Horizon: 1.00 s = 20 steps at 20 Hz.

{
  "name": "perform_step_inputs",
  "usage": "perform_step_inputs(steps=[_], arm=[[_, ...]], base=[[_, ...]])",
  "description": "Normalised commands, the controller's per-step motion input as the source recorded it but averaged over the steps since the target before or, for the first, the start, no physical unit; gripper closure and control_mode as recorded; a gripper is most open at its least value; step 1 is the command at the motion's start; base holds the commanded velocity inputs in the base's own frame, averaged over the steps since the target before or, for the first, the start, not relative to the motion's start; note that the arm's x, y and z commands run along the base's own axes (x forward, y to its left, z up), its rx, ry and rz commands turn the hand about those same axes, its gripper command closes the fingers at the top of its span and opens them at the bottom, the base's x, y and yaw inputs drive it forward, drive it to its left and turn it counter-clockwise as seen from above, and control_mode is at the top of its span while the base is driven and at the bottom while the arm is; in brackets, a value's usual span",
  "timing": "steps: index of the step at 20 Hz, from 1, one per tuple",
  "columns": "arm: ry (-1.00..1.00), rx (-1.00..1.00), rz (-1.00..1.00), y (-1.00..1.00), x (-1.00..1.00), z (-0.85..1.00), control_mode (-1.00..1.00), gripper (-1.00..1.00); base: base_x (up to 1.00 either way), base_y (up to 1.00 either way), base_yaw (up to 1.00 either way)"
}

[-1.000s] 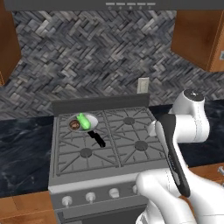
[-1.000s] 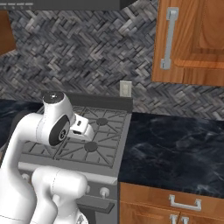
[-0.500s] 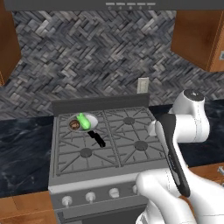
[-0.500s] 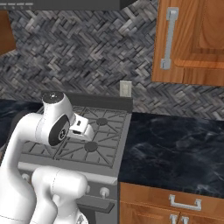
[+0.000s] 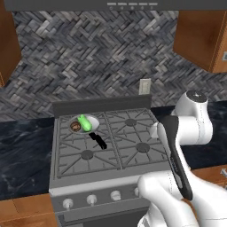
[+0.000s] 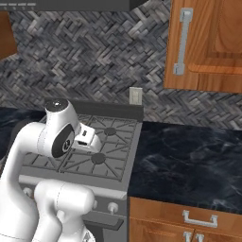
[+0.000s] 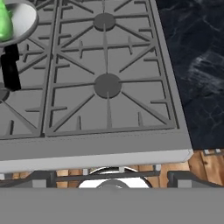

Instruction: Put the potato and corn in the pan. Then turn on the rear left burner and set the heat to medium.

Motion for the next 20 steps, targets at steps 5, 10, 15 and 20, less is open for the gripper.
perform_step_inputs(steps=[5,10,15,20], arm=[[0.02,-0.02,-0.07,0.65,-0.34,0.00,-1.00,-1.00],[-0.01,-0.03,-0.35,0.42,-0.15,0.00,-1.00,-1.00],[-0.15,0.00,-0.29,0.54,-0.24,0.01,-1.00,-1.00],[-0.23,0.01,-0.09,0.60,-0.29,0.03,-1.00,-1.00]], base=[[0.00,0.00,0.00],[0.00,0.00,0.00],[0.00,0.00,0.00],[0.00,0.00,0.00]])
